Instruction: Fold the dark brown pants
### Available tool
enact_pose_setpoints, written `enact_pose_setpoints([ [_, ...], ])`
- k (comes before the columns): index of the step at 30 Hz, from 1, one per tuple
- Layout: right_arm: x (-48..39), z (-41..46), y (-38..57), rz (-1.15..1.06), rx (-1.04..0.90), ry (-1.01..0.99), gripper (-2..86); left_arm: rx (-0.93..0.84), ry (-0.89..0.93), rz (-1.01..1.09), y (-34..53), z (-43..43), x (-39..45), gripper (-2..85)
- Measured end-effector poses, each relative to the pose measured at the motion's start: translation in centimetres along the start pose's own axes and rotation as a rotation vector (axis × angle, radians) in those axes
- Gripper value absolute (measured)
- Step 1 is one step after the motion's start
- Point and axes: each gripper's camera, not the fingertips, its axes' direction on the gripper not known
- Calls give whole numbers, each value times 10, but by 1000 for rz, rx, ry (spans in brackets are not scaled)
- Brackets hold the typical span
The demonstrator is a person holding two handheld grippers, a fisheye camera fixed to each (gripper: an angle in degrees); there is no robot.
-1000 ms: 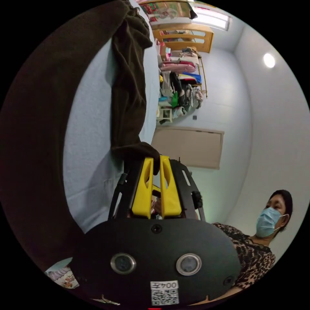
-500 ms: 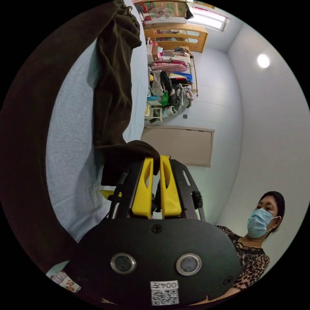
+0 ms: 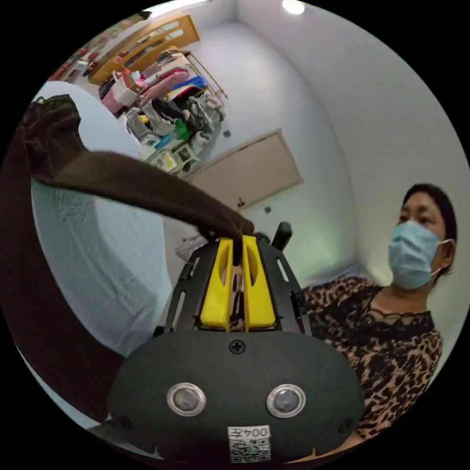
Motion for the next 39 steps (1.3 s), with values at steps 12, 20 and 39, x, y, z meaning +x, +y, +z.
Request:
enact_pose_setpoints([
  [12, -55, 150, -25, -161, -670, -211, 28, 70, 264, -750, 152, 71, -217, 32],
  [20, 72, -16, -295, -116, -164, -47, 37, 153, -108, -27, -166, -89, 1, 32],
  [39, -86, 199, 18, -486, -389, -82, 39, -8, -178, -572, 173, 125, -224, 31],
])
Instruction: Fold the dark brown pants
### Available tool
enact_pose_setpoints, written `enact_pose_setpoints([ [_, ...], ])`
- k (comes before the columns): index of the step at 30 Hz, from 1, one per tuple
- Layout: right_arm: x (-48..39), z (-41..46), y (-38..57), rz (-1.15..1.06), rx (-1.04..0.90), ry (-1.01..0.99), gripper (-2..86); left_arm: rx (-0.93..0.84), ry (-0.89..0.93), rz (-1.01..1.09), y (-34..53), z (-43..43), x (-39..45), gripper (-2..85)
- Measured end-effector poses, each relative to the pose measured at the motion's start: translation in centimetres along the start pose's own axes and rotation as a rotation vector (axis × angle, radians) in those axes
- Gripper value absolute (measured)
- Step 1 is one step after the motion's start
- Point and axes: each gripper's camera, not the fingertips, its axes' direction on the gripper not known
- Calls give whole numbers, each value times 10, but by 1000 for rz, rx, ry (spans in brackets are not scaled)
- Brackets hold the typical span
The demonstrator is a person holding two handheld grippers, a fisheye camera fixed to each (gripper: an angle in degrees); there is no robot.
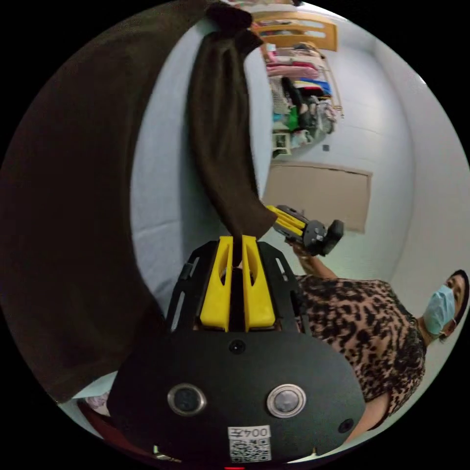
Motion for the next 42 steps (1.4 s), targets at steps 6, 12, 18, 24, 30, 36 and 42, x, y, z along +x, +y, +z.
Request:
enact_pose_setpoints([
  [6, 15, -2, 14, 78, 49, -57, 40, 54, -131, 81, 28, -3, 16, 31],
  [12, 29, 21, 40, 206, 25, -144, 39, 59, -207, 114, 64, 11, 12, 31],
  [18, 51, 53, 54, 229, -20, -155, 39, 72, -209, 77, 85, 18, -19, 31],
  [24, 95, 97, 69, 243, -48, -242, 47, 16, -298, 87, 88, 29, -41, 32],
  [30, 193, 129, 107, 366, -11, -588, 126, -8, -362, 106, 92, 39, -50, 44],
  [36, 332, 133, 182, 528, 274, -893, 183, 86, -446, 29, 127, 24, -43, 93],
  [42, 488, 157, 270, 479, 529, -1118, 67, 350, -484, -30, 127, 57, 11, 56],
])
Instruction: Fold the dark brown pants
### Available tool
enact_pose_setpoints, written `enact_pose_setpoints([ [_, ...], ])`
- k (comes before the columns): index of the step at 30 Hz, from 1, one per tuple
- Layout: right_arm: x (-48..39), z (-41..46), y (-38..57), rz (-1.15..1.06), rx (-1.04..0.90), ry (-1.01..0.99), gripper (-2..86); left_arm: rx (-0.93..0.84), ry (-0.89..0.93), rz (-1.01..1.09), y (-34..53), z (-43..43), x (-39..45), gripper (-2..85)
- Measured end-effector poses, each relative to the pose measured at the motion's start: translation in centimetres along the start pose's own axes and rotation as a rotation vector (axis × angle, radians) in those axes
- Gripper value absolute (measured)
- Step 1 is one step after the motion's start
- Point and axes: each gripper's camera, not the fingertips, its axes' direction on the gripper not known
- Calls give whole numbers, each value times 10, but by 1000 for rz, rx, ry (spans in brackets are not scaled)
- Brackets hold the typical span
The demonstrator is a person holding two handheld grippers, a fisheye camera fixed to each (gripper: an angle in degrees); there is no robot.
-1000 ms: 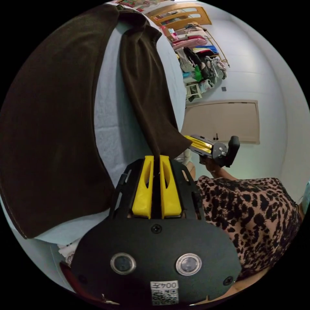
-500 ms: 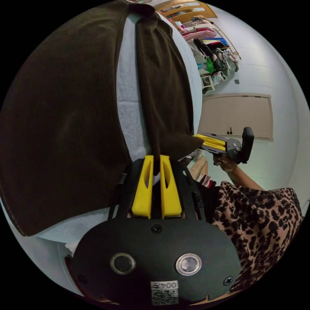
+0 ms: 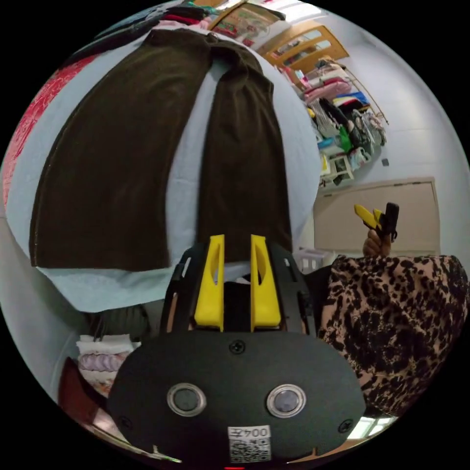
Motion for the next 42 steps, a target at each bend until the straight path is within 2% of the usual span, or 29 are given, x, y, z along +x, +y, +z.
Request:
enact_pose_setpoints([
  [5, 87, -103, -21, 66, -22, 65, 16, 71, 85, -84, -42, 77, 91, 9],
  [10, 180, -173, -59, 148, 7, -40, 52, -8, -56, -5, -74, 131, 172, 3],
  [15, 265, -203, -127, 203, 16, -114, 64, -25, -194, -3, -93, 141, 186, 2],
  [27, 387, -208, -380, 169, -217, -27, 88, 206, -188, -136, -248, 184, 159, 1],
  [35, 455, -158, -558, 99, -226, -98, 114, 159, -272, -106, -283, 190, 182, 3],
  [38, 476, -127, -635, 37, -273, -98, 124, 152, -215, -153, -288, 180, 174, 6],
  [40, 490, -107, -685, 5, -290, -111, 132, 122, -116, -253, -297, 169, 161, 13],
  [42, 508, -78, -756, -36, -302, -130, 136, 189, -98, -292, -307, 151, 162, 22],
])
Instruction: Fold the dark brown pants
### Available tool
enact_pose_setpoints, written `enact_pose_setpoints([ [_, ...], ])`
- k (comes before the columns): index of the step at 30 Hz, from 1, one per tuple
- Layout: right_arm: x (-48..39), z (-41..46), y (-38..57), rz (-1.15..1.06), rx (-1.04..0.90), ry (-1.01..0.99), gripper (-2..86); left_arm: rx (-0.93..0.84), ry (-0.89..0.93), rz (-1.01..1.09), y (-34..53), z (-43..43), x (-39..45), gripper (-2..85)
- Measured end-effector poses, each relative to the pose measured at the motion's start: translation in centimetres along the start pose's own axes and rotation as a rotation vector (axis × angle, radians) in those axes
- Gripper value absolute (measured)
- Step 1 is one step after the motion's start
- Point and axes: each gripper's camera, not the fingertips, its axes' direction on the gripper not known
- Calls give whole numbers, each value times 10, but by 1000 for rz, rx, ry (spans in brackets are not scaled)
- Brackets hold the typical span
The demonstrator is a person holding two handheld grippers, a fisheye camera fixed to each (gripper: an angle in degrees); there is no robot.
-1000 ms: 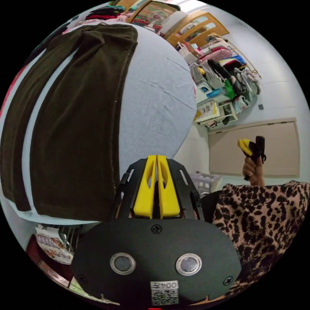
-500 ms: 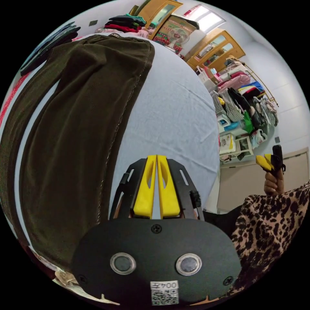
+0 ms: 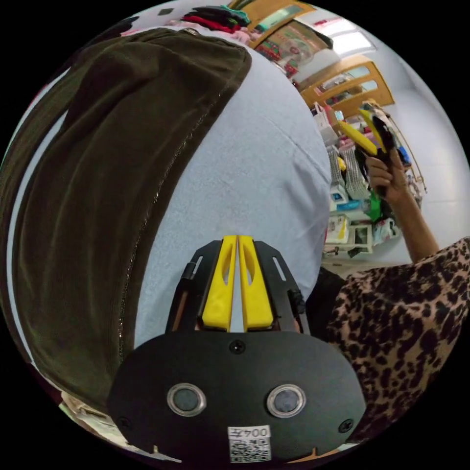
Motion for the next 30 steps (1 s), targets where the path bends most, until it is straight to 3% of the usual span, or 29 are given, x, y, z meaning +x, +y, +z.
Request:
enact_pose_setpoints([
  [5, 56, 19, -162, -56, -19, 3, 140, 130, -126, -57, -84, -65, 17, 67],
  [12, 132, 67, -328, -44, -46, 13, 155, 290, -190, -81, -292, -152, -13, 127],
  [18, 166, 95, -391, -69, -32, -36, 119, 322, -323, -59, -450, -190, -62, 155],
  [22, 176, 108, -418, -98, -7, -59, 107, 227, -503, 43, -533, -194, -75, 175],
  [30, 173, 128, -464, -197, 0, 19, 115, 172, -493, 134, -628, -211, -100, 211],
])
